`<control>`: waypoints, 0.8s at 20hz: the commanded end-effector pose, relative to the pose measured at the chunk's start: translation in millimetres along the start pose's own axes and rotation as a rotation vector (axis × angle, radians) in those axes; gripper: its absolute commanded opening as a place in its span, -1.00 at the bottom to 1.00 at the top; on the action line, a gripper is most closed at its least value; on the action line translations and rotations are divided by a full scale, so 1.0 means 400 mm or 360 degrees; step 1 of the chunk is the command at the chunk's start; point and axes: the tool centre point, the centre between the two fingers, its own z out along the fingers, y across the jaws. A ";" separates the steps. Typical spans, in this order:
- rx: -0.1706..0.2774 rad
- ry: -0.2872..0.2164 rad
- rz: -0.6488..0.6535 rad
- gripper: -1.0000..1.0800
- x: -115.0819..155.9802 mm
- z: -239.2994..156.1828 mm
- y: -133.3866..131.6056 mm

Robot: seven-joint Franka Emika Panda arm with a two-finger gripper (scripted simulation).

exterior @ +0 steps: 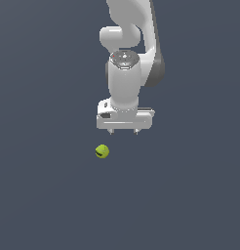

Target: Pick up the object and move it to a goal position.

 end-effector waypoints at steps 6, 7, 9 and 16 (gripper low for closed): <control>-0.0004 0.0000 -0.0002 0.92 -0.001 -0.013 0.019; -0.0005 0.0000 -0.0003 0.92 -0.001 -0.018 0.025; -0.0006 0.0001 -0.0002 0.92 -0.002 -0.025 0.034; -0.0007 0.0000 -0.0011 0.92 -0.001 -0.022 0.040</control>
